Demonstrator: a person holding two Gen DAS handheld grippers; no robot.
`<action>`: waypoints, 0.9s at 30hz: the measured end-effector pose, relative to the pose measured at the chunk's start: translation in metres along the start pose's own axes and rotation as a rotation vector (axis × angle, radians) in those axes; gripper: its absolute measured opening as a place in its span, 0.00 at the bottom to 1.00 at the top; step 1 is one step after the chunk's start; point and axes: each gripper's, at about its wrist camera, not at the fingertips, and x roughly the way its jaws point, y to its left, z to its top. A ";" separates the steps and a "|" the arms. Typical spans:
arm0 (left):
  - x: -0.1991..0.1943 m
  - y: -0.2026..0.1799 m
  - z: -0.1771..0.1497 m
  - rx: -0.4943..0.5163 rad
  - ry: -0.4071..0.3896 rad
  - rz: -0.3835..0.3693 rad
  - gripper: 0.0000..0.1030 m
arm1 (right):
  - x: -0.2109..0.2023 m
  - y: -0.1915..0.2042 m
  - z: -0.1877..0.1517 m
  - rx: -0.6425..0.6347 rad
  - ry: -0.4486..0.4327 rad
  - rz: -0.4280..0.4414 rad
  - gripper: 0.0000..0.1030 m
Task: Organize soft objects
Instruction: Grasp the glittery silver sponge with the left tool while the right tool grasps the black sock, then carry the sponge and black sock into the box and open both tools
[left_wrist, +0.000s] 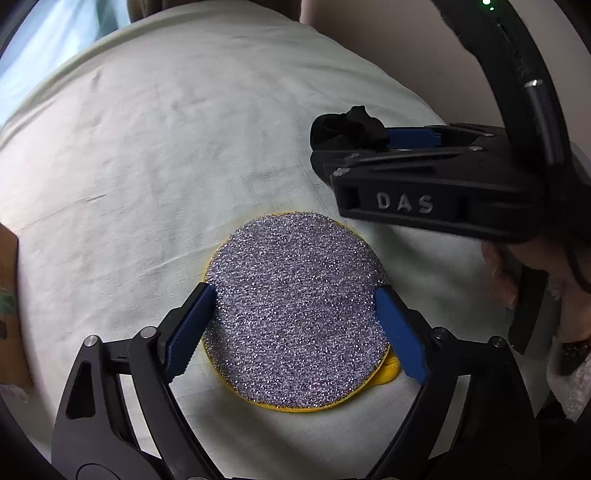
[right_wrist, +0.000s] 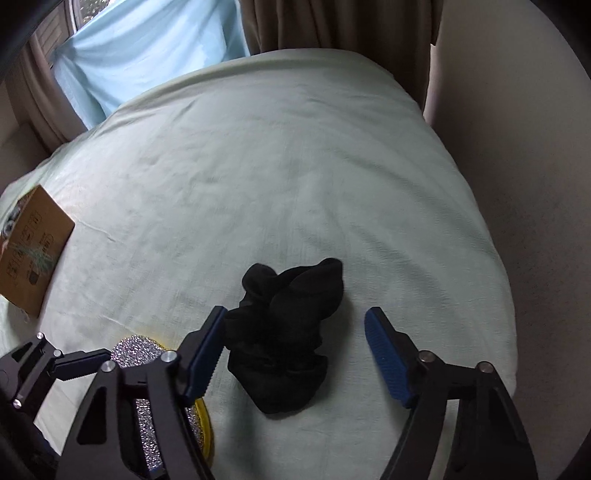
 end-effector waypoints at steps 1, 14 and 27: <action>0.000 0.002 0.001 -0.006 0.003 -0.008 0.78 | 0.000 0.003 -0.001 -0.019 0.000 -0.012 0.62; -0.015 0.019 0.011 -0.026 0.015 -0.049 0.38 | -0.010 0.013 0.010 -0.016 0.017 -0.047 0.23; -0.134 0.046 0.045 -0.063 -0.093 -0.046 0.37 | -0.116 0.035 0.044 0.035 -0.044 -0.085 0.23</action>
